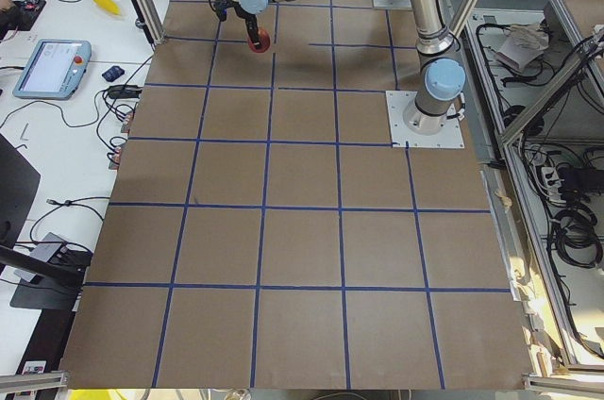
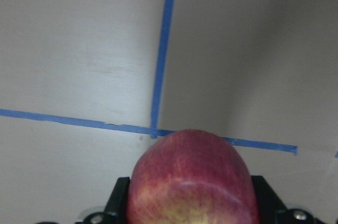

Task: Put all apples into basket
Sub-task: 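Carry dark red apple to basket with right while left moves red apple center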

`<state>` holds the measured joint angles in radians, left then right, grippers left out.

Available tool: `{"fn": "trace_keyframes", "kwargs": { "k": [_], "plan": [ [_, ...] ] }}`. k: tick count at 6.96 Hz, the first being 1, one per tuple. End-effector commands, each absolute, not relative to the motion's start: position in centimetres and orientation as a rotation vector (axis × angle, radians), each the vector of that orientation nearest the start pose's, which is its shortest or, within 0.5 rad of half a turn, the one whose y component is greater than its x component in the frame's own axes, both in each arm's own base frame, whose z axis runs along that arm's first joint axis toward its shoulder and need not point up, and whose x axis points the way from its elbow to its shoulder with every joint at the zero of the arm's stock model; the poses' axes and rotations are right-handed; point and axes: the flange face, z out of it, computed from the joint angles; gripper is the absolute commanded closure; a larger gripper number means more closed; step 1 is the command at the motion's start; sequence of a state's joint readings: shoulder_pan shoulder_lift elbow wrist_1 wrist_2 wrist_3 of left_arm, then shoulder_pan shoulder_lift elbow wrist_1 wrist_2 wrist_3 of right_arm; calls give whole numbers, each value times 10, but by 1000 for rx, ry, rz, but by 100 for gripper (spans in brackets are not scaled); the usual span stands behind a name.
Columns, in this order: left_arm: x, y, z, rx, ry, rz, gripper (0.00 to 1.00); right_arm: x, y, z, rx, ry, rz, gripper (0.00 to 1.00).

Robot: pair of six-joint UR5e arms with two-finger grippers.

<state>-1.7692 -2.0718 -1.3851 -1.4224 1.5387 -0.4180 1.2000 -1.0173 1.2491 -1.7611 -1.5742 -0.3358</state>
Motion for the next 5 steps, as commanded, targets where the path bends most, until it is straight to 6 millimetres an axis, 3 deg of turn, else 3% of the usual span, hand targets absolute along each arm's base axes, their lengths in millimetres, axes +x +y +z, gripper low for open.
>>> {"fn": "trace_keyframes", "kwargs": {
  "k": [1, 2, 3, 4, 5],
  "plan": [
    [-340, -583, 236, -476, 3176, 258, 82, -202, -717, 258, -26, 3153, 7, 100],
    [-353, -566, 212, -444, 3190, 207, 82, -221, -717, 231, 2, 3145, 27, 100],
    [-350, -560, 200, -440, 3166, 207, 76, -226, -717, 230, 24, 3141, 27, 100],
    [-349, -559, 193, -448, 3157, 230, 13, -225, -718, 226, 12, 3135, 21, 98],
    [-350, -564, 203, -469, 3157, 211, 0, -226, -718, 225, 12, 3130, 23, 38]
  ]
}}
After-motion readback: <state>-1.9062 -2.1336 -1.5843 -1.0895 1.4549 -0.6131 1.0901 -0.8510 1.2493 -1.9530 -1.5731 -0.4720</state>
